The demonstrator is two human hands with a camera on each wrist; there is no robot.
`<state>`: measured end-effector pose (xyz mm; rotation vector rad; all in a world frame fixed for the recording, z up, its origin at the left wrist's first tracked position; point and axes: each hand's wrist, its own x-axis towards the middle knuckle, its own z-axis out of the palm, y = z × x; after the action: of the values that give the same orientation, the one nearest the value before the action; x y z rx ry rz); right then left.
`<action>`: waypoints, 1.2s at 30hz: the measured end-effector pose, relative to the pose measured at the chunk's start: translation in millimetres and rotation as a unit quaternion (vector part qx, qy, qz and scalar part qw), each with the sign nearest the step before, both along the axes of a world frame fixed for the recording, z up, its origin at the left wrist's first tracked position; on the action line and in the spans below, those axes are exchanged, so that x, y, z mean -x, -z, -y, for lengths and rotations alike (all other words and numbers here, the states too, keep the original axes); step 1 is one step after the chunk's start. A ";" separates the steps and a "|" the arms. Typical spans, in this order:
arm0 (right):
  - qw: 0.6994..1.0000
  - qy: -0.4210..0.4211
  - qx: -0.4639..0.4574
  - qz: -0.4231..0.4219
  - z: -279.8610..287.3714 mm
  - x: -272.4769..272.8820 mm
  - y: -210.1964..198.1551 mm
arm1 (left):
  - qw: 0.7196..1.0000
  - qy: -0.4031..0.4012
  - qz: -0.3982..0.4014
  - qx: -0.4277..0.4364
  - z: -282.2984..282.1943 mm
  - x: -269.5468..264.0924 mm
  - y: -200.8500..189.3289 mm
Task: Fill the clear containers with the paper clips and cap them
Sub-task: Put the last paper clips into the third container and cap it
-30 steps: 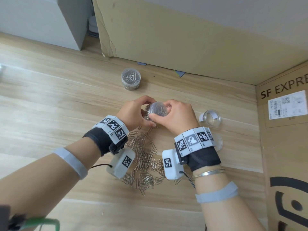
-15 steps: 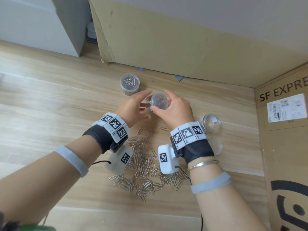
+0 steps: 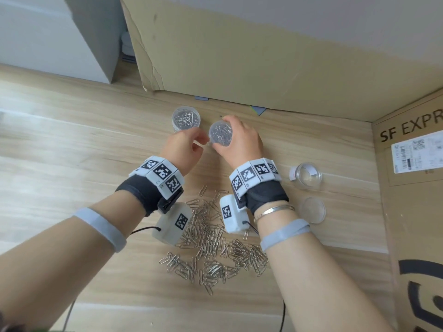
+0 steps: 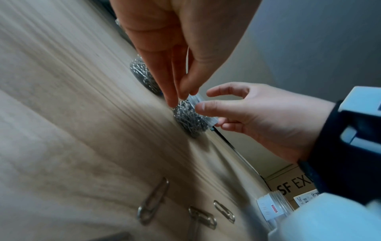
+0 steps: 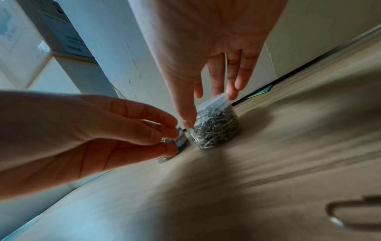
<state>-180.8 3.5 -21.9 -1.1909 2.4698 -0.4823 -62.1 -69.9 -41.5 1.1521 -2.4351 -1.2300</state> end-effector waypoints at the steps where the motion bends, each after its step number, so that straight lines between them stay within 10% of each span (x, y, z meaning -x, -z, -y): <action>1: 1.000 0.002 0.000 0.007 -1.8 0.5 0.1 | 1.000 0.002 0.000 0.004 -0.7 0.9 -1.3; 18: 0.976 0.153 -0.151 -0.045 -107.9 58.5 -3.5 | 0.997 0.053 0.042 -0.029 -38.0 12.7 -20.6; 36: 0.998 0.040 -0.017 0.038 -105.8 5.7 -5.5 | 0.985 0.142 0.093 0.014 -73.6 2.8 -2.8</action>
<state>-186.6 109.3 -16.4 -1.0446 2.4570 -0.4964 -64.9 3.7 -38.7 0.9776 -2.8270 -1.2032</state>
